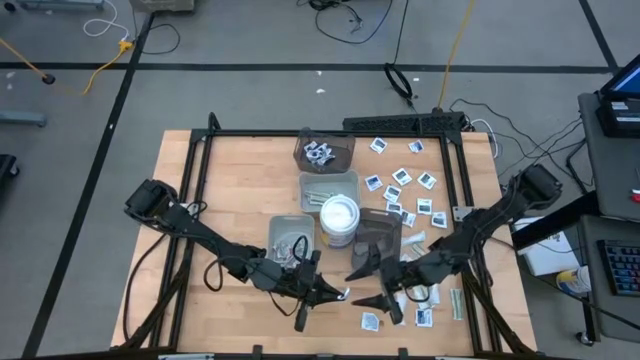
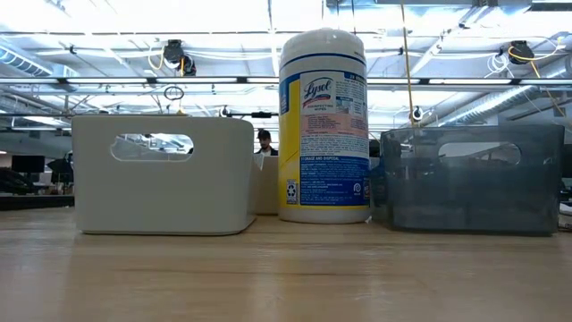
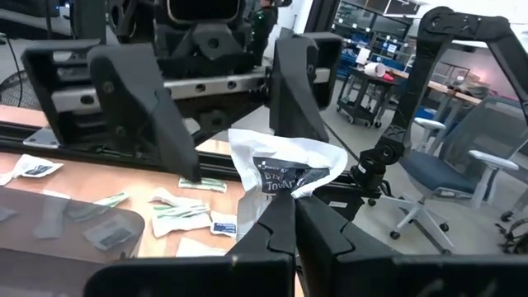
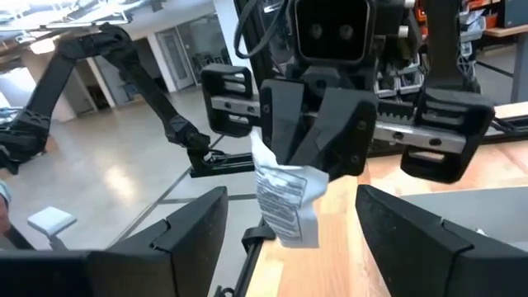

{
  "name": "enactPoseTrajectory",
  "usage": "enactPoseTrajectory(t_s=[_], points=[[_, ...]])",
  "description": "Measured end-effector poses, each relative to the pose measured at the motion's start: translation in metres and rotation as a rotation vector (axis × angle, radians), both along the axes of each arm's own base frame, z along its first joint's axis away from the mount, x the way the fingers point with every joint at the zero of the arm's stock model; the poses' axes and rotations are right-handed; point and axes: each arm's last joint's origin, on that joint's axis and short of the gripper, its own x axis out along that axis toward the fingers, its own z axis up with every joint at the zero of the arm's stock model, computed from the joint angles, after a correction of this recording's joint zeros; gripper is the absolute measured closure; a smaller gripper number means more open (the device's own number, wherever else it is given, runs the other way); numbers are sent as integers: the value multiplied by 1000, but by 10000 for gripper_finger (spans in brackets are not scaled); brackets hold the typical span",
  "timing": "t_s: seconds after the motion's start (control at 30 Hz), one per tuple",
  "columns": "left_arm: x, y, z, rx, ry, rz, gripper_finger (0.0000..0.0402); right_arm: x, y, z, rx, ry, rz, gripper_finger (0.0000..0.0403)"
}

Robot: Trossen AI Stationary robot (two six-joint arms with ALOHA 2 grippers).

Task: Pick & Place First Aid Supplies
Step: Put the towelette pack into the bottom transparent black bin

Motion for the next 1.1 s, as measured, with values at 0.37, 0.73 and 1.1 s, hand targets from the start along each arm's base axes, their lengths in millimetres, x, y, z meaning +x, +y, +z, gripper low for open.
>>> enactPoseTrajectory(t_s=[0.37,0.73,1.1], points=[[0,0,0,-6,2,18,401,4,2,-3,27,-11,-2,265],[3,7,-1,-72,32,15,386,3,2,-1,9,-31,87,399],[-32,29,-6,-142,607,-2,298,0,-25,43,-52,378,40,402]])
